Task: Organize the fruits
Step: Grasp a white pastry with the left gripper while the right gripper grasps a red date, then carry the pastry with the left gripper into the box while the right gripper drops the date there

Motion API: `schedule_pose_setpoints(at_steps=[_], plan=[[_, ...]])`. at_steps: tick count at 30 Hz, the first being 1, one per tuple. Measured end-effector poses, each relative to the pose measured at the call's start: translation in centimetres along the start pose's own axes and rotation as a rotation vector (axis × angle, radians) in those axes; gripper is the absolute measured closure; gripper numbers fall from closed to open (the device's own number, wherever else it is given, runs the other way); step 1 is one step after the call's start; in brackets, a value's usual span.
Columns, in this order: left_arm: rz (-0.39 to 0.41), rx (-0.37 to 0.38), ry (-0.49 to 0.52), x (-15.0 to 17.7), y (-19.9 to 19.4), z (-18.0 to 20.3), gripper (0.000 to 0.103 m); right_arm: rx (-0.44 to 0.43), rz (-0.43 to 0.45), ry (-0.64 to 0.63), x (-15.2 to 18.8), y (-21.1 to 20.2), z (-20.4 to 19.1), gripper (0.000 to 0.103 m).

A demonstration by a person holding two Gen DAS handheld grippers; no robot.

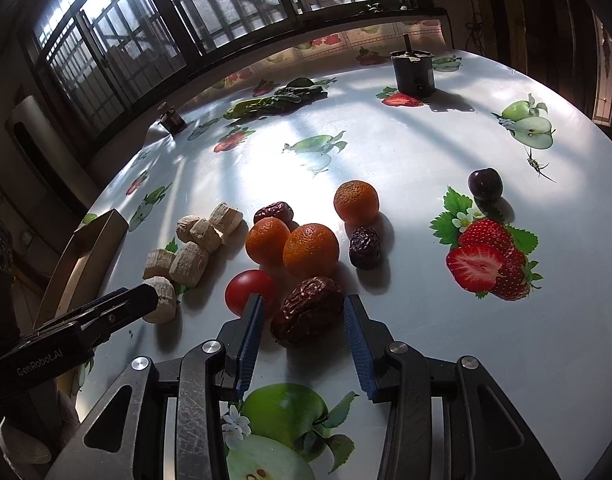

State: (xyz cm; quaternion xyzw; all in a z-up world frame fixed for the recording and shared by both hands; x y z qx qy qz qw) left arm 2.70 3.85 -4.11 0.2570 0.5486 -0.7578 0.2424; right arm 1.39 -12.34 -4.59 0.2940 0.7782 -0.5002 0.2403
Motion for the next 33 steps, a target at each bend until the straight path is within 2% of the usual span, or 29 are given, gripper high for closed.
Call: schedule_pose_setpoints(at_steps=[3,4,5,11,13,21,23,27,31,33], plan=[[-0.02,-0.001,-0.002,0.4,0.8,0.0,0.053,0.013,0.003,-0.014,0.0,0.1,-0.1,0.059],[-0.03,-0.008,0.001,0.6,1.1,0.0,0.062,0.019,0.002,-0.019,0.1,0.2,-0.1,0.059],[-0.016,-0.016,0.012,0.6,1.0,0.0,0.064,0.023,-0.001,-0.023,0.2,0.3,-0.2,0.059],[-0.009,0.003,0.004,1.0,0.2,-0.1,0.064,0.042,-0.003,-0.056,0.4,0.8,-0.6,0.059],[0.005,0.004,0.007,1.1,-0.6,0.0,0.064,0.04,-0.001,-0.053,0.5,0.8,-0.5,0.064],[0.11,0.026,0.004,-0.1,-7.8,-0.9,0.064,0.05,0.017,-0.044,0.4,-0.1,-0.3,0.065],[0.144,0.036,-0.001,-0.5,-10.5,-1.4,0.064,0.036,0.026,-0.036,0.1,-1.7,-0.8,0.065],[0.222,0.074,0.001,-1.9,-16.7,-2.2,0.064,-0.053,0.09,-0.056,-2.2,-7.6,-4.1,0.064],[0.284,0.123,0.022,-4.6,-23.5,-3.5,0.064,-0.14,0.189,-0.128,-7.0,-14.6,-9.4,0.064],[0.318,0.112,0.048,-6.8,-26.7,-4.5,0.064,-0.189,0.225,-0.162,-9.8,-17.3,-12.3,0.064]])
Point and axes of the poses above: each gripper's, at about its wrist camera, not at the fingertips, and y roughly the way its jaws point, z to its right, x to its underside, the point moved 8 cm from there along y, roughly the way its jaws point, and after that the axes turned 7 degrees about z, right-handed, at the moved point
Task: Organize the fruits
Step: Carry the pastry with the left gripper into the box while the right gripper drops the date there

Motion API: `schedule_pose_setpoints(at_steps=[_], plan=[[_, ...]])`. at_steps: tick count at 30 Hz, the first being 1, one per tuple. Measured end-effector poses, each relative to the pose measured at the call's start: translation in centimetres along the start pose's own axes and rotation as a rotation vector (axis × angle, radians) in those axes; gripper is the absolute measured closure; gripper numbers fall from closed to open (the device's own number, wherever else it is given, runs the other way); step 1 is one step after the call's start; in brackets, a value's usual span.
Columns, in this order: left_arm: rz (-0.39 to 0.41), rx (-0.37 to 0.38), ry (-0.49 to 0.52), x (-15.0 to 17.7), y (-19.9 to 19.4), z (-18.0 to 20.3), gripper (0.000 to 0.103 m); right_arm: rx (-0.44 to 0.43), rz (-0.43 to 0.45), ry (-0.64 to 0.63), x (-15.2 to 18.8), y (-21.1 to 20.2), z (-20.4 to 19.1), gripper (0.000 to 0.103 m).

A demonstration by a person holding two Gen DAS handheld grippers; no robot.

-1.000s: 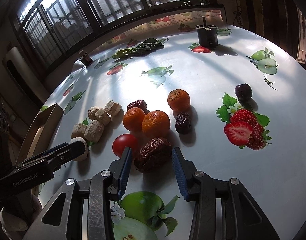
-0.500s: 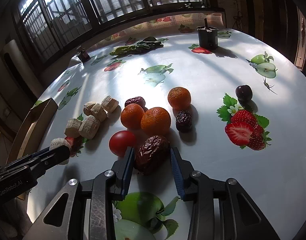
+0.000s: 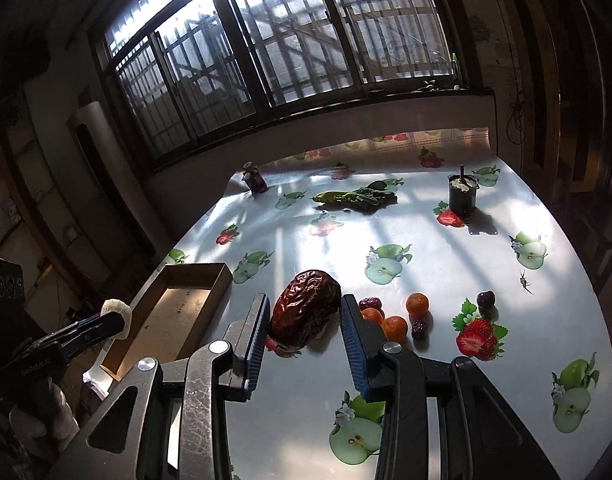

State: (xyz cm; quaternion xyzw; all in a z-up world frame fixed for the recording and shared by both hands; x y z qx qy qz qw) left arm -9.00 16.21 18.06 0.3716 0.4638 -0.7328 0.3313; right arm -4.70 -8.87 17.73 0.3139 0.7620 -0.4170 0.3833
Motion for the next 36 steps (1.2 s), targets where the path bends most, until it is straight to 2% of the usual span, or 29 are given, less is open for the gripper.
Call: schedule_pose_setpoints(at_steps=[4,7,9,11,14,19,22,25,30,36], plan=[[0.039,-0.086,0.058,-6.9,-3.1,-2.8,0.064,-0.068,0.042,-0.054,-7.6,-0.8,-5.3,0.064],[0.049,-0.224,0.116,-11.6,-3.1,-6.2,0.064,-0.085,0.068,-0.074,-12.8,0.4,-8.8,0.064],[0.039,-0.303,0.121,-13.5,-2.1,-9.2,0.064,-0.093,0.066,-0.068,-15.2,2.8,-11.0,0.064],[0.031,-0.339,0.087,-13.6,-0.1,-12.3,0.064,-0.102,0.048,-0.067,-15.8,6.0,-12.8,0.064],[-0.002,-0.354,0.023,-10.7,3.7,-16.9,0.064,-0.137,-0.051,-0.046,-12.2,12.8,-15.0,0.064],[-0.173,-0.365,-0.091,-1.9,11.6,-23.4,0.064,-0.143,-0.269,-0.088,-0.1,24.0,-16.5,0.064],[-0.231,-0.376,-0.157,1.5,14.7,-26.1,0.064,-0.127,-0.348,-0.116,5.5,28.7,-16.6,0.064],[-0.276,-0.379,-0.202,3.8,17.0,-27.9,0.064,-0.13,-0.402,-0.144,9.4,31.8,-16.8,0.064],[-0.334,-0.378,-0.224,6.0,19.3,-29.0,0.064,-0.097,-0.454,-0.222,12.8,34.8,-17.2,0.064],[-0.35,-0.383,-0.228,6.4,19.7,-29.2,0.063,-0.072,-0.454,-0.28,13.8,36.2,-17.7,0.063]])
Point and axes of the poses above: each gripper's, at about its wrist camera, not at the fingertips, and y roughly the way its jaws point, z to its right, x to its underside, the point moved 8 cm from there along y, roughly the way its jaws point, and after that the axes turned 7 degrees about z, right-handed, at the moved point
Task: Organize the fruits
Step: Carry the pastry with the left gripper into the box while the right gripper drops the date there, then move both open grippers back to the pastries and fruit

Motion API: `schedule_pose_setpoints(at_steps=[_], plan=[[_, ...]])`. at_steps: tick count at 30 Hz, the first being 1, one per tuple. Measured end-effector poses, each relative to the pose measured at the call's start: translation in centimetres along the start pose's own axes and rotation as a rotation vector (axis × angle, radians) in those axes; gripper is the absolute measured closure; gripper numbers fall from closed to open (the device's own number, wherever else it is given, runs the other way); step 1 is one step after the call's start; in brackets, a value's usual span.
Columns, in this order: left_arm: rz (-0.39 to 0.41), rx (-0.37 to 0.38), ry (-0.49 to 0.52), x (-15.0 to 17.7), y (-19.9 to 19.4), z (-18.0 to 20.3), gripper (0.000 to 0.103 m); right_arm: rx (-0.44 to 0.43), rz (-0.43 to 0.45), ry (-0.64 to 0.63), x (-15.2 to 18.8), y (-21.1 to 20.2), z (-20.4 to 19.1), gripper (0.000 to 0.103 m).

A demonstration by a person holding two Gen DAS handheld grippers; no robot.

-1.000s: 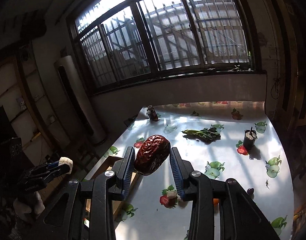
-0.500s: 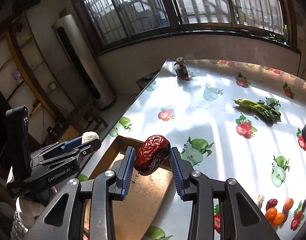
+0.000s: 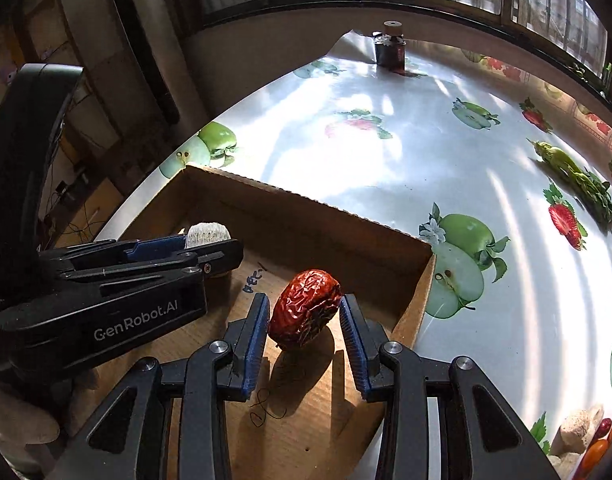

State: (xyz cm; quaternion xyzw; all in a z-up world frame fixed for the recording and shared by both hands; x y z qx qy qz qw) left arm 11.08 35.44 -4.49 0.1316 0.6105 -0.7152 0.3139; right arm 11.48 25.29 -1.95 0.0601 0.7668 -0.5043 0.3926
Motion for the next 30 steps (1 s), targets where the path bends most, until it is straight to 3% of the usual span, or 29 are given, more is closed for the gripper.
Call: schedule_pose_setpoints(at_steps=[4,9,14,15,21,30], plan=[[0.024,-0.011,-0.021,-0.3,-1.6,-0.5,0.06,0.024,0.022,-0.037,-0.4,-0.3,-0.7,0.062],[0.115,-0.074,-0.004,-0.2,-6.5,-0.5,0.053,0.037,0.069,-0.033,-0.8,-3.3,-0.2,0.061],[0.261,-0.126,0.079,1.0,-13.7,2.9,0.022,0.027,0.136,0.03,-0.4,-9.3,2.1,0.061],[0.288,-0.12,0.094,1.4,-15.0,3.9,0.02,0.027,0.144,0.047,-0.1,-10.4,2.7,0.061],[0.356,-0.047,0.137,5.2,-18.8,10.0,0.018,0.03,0.183,0.172,3.7,-16.7,7.8,0.057],[0.355,-0.085,0.204,9.2,-18.6,15.4,0.018,0.152,0.212,0.326,11.1,-23.2,18.0,0.057]])
Point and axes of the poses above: each gripper's, at about its wrist camera, not at the fingertips, and y roughly the way its jaws point, z to its right, x to its underside, the point moved 8 cm from there along y, roughly the way its jaws point, and after that the axes turned 7 degrees about z, right-handed, at the moved point
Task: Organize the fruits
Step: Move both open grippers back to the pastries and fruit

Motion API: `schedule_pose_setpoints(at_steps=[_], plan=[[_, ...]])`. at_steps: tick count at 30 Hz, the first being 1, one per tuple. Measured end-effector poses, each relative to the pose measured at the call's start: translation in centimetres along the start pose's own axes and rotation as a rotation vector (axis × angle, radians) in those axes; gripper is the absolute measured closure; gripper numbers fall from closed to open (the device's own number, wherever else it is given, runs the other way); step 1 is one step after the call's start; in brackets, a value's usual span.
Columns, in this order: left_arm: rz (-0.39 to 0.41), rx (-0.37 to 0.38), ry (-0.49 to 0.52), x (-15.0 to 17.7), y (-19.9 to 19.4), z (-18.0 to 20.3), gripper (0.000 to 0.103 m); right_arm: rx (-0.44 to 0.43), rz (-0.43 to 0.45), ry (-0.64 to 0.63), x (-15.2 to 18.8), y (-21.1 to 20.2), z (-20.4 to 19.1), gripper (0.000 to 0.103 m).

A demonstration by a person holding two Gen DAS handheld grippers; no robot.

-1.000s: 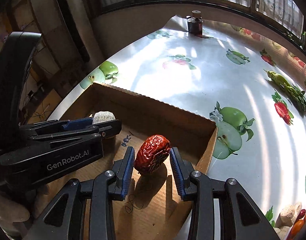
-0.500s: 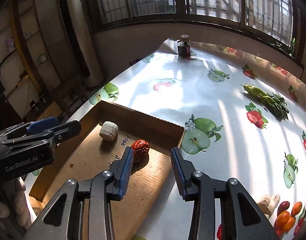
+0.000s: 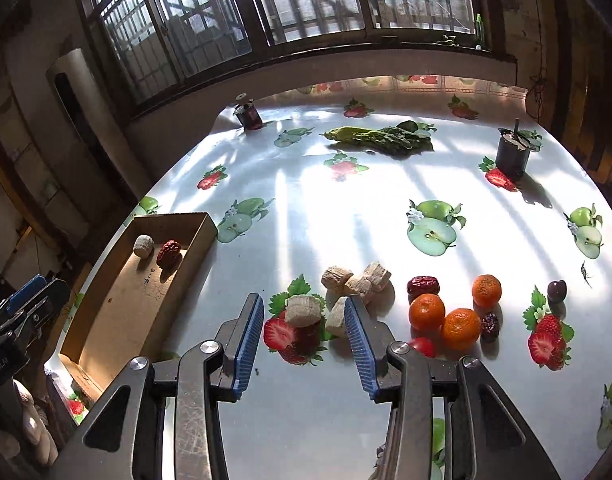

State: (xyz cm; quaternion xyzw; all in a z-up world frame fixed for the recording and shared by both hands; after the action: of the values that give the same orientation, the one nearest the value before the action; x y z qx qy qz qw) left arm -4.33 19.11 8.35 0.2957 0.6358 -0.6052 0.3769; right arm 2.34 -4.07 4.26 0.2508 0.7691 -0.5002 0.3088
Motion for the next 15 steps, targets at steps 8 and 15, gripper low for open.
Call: schedule_pose_setpoints(at_steps=[8,15], plan=[[-0.01,0.009,0.049,0.6,-0.1,3.1,0.018,0.073,0.028,0.106,1.2,-2.7,7.8,0.058],[-0.085,0.04,-0.006,2.2,1.9,3.3,0.018,0.13,0.028,0.199,2.5,-3.6,13.5,0.058]])
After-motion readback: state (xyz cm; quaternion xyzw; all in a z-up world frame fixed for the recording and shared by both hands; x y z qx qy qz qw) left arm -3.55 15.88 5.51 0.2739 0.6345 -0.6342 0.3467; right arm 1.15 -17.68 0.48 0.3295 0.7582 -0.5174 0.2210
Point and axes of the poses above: each gripper's, at about its wrist camera, not at the fingertips, and y roughly the way its jaws point, z to its right, x to its underside, the point moved 8 cm from there along y, roughly the way its jaws point, and after that the axes turned 7 degrees about z, right-handed, at the moved point
